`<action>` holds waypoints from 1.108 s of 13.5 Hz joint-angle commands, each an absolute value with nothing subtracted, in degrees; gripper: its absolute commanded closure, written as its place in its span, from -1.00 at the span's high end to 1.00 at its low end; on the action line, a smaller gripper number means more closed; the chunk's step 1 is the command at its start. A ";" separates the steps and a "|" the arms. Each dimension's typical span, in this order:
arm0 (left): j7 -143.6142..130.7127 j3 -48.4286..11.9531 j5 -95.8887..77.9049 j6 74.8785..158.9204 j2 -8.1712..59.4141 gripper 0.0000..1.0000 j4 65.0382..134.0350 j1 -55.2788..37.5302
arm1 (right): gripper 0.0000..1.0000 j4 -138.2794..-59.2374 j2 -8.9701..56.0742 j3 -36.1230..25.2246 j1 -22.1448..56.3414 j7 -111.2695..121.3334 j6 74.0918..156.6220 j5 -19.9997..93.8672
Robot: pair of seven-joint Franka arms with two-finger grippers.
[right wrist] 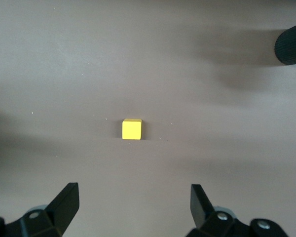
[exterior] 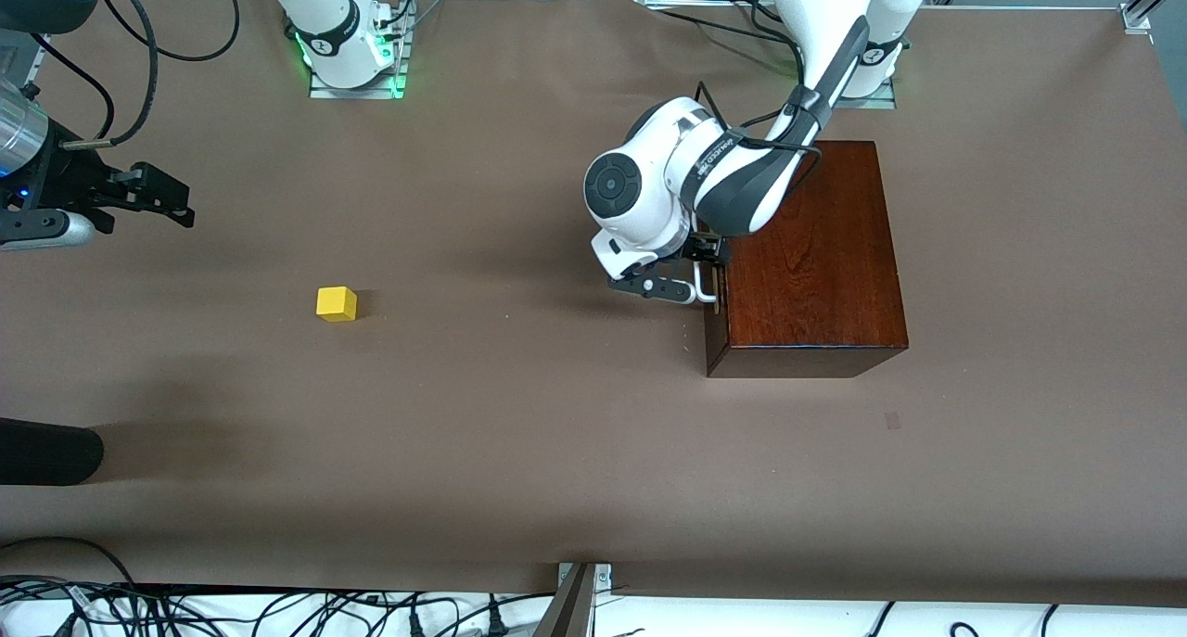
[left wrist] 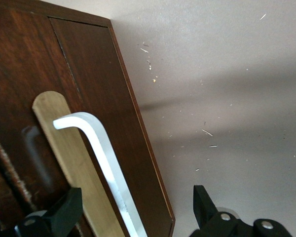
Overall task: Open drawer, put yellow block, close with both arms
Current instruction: 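Move the left gripper to the white drawer handle of the box, then pull the drawer open with the left gripper while the right gripper reaches the cube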
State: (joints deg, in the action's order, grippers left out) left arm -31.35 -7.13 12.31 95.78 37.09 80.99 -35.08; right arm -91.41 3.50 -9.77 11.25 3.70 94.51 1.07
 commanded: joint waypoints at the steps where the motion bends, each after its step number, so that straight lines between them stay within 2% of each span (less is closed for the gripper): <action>1: -32.08 -6.59 13.80 96.33 38.23 1.00 81.47 -35.77 | 1.00 -90.44 4.30 -9.67 10.99 4.92 94.22 1.14; 6: -37.43 -6.59 13.80 99.22 40.34 1.00 81.56 -38.32 | 1.00 -90.44 10.36 -9.40 12.74 5.97 94.22 -4.73; 8: -39.02 -6.59 13.80 100.45 41.13 1.00 81.56 -39.11 | 1.00 -90.96 11.51 -9.32 12.92 7.64 94.48 -3.44; 9: -40.07 -6.59 13.80 101.24 41.57 1.00 81.56 -39.46 | 1.00 -91.84 12.38 -9.49 12.75 7.73 95.53 0.84; 10: -41.21 -6.59 13.71 102.03 41.66 1.00 81.48 -40.07 | 1.00 -93.93 12.39 -9.67 12.57 7.65 98.41 3.75; 15: -47.71 -6.68 12.39 110.20 43.24 1.00 80.77 -43.06 | 1.00 -106.05 10.03 -9.67 12.57 6.86 110.01 4.48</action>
State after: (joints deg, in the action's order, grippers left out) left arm -44.21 -5.95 13.61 103.21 40.70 81.41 -40.17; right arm -99.25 13.14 -9.59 12.73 6.26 104.91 3.03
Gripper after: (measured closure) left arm 0.000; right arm 0.000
